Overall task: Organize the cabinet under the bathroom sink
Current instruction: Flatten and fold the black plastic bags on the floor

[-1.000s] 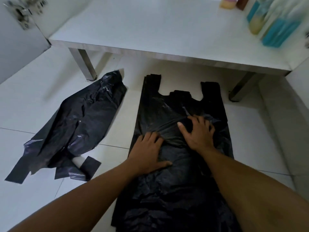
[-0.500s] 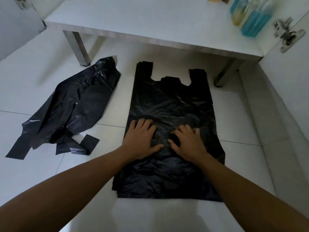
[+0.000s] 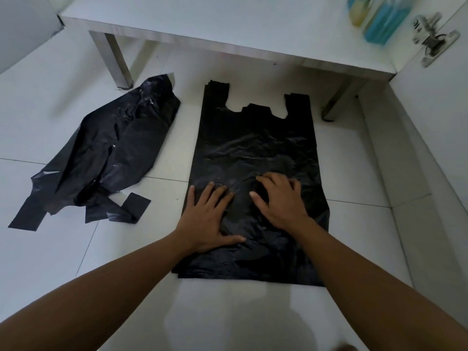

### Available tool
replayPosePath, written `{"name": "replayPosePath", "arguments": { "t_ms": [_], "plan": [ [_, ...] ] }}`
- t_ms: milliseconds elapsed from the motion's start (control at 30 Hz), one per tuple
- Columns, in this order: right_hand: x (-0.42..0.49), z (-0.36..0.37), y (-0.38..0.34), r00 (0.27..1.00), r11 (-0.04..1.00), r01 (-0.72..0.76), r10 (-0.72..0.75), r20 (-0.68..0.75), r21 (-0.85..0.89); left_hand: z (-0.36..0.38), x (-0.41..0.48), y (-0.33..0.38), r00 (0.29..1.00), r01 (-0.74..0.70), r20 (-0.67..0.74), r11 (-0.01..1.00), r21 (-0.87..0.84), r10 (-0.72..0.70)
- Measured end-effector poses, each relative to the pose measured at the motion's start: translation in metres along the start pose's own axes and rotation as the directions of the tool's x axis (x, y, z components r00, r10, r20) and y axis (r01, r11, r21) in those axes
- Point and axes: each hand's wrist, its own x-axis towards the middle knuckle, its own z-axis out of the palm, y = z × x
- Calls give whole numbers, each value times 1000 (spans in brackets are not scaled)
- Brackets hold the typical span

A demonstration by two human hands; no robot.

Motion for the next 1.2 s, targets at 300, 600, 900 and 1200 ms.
{"name": "replayPosePath", "arguments": {
  "t_ms": [300,600,900,1200],
  "plan": [
    [-61,1,92,915,927,-335,363,176,-168,2,-5,-2,998,-5,62,1000,24,3],
    [-60,-24,70,752,743,-642,659,-33,188,-2,-2,1,997,22,77,1000,-17,-21],
    [-41,-43,79,716,548,-655,671,195,520,-32,13,56,992,-105,85,981,165,92],
    [-23,-104,55,708,-5,-651,357,610,759,5,4,64,973,-205,95,975,-85,213]
  ]
}}
